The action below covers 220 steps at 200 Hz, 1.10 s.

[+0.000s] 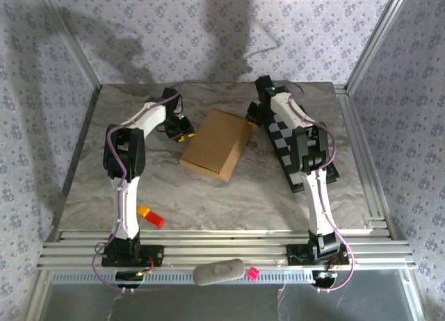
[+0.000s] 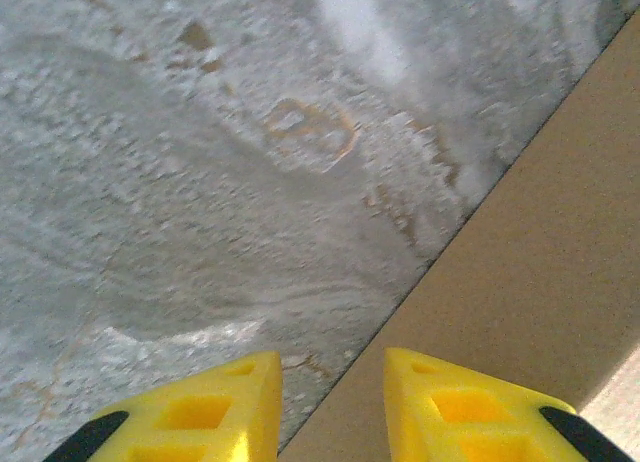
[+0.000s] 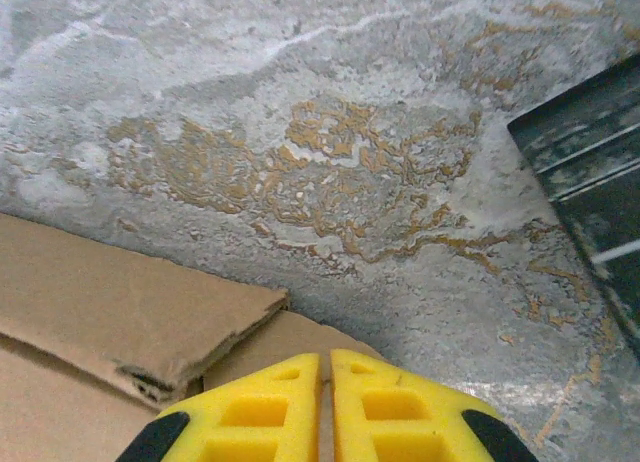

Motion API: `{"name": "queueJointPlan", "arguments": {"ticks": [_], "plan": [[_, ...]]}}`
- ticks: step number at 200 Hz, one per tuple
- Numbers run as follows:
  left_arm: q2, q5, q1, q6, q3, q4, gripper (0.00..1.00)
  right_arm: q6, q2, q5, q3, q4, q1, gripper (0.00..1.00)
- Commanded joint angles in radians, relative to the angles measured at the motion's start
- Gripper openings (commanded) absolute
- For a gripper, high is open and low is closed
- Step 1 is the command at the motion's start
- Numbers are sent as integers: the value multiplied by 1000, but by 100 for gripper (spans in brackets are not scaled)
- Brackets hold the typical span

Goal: Fold the paper box

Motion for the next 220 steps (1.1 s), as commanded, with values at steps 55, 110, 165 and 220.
{"name": "queueJointPlan", "arguments": {"ticks": [55, 110, 165, 220], "plan": [[-24, 24, -28, -12, -16, 9, 32, -11, -89, 16, -108, -1, -21, 12], [-27, 25, -28, -14, -30, 16, 32, 12, -250, 21, -334, 86, -52, 13], [-6, 37, -29, -8, -6, 9, 32, 39, -186, -105, -360, 171, -29, 12], [40, 63, -55, -5, 35, 0, 32, 89, -56, -231, -204, 188, 16, 10]]}}
